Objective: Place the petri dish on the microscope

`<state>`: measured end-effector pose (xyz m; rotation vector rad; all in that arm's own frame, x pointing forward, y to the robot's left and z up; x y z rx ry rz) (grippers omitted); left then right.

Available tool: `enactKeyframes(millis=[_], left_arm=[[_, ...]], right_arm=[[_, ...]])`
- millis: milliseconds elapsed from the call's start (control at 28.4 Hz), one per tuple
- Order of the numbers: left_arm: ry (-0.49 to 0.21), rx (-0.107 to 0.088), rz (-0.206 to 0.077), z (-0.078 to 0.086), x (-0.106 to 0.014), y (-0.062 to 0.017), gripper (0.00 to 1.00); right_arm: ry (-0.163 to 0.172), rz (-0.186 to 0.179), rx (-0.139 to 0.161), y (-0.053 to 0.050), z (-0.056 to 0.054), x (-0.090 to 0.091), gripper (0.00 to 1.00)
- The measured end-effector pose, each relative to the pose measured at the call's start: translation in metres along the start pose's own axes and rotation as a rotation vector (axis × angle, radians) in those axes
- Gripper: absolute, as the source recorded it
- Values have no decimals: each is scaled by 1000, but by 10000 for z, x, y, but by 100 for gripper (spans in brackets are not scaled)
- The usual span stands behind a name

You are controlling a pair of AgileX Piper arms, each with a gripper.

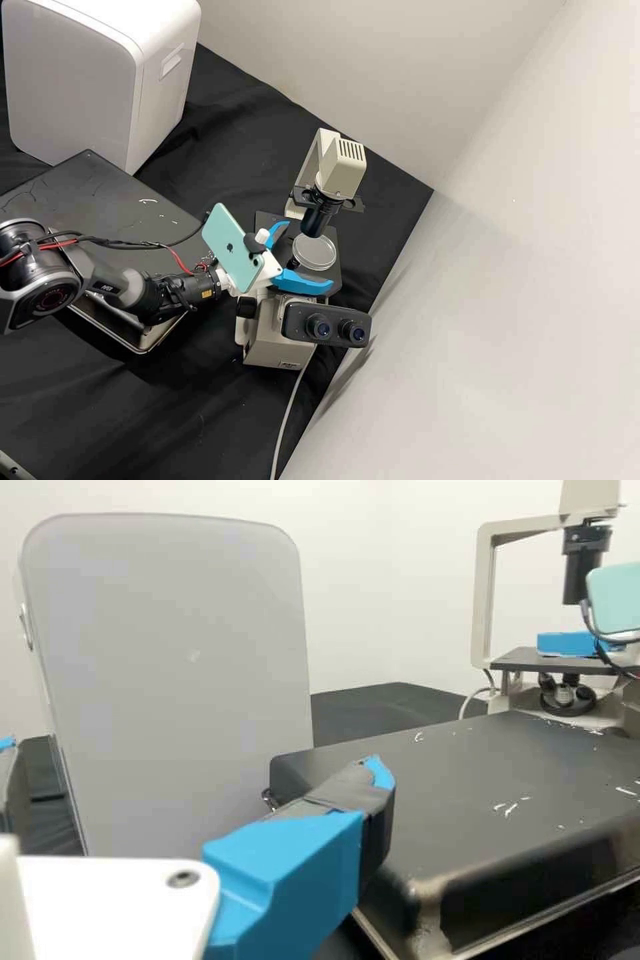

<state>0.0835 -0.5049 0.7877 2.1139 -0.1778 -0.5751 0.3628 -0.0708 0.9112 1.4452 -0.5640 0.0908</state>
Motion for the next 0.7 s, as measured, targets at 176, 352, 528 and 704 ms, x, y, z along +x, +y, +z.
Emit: enactKeyframes(millis=[176,352,528,704], left_arm=[[-12,-31,86,-51,-29,100,100],[-18,-28,153,-72,-46,168,100],[67,4,183,-98,-6,178,100],[87,-24,201,-129,-12,196,100]], right_arm=[[88,64,63,31,-21,-90,100],[91,70,70,34,-13,-124,100],[92,69,84,34,-13,-124,100],[92,69,84,34,-13,-124,100]])
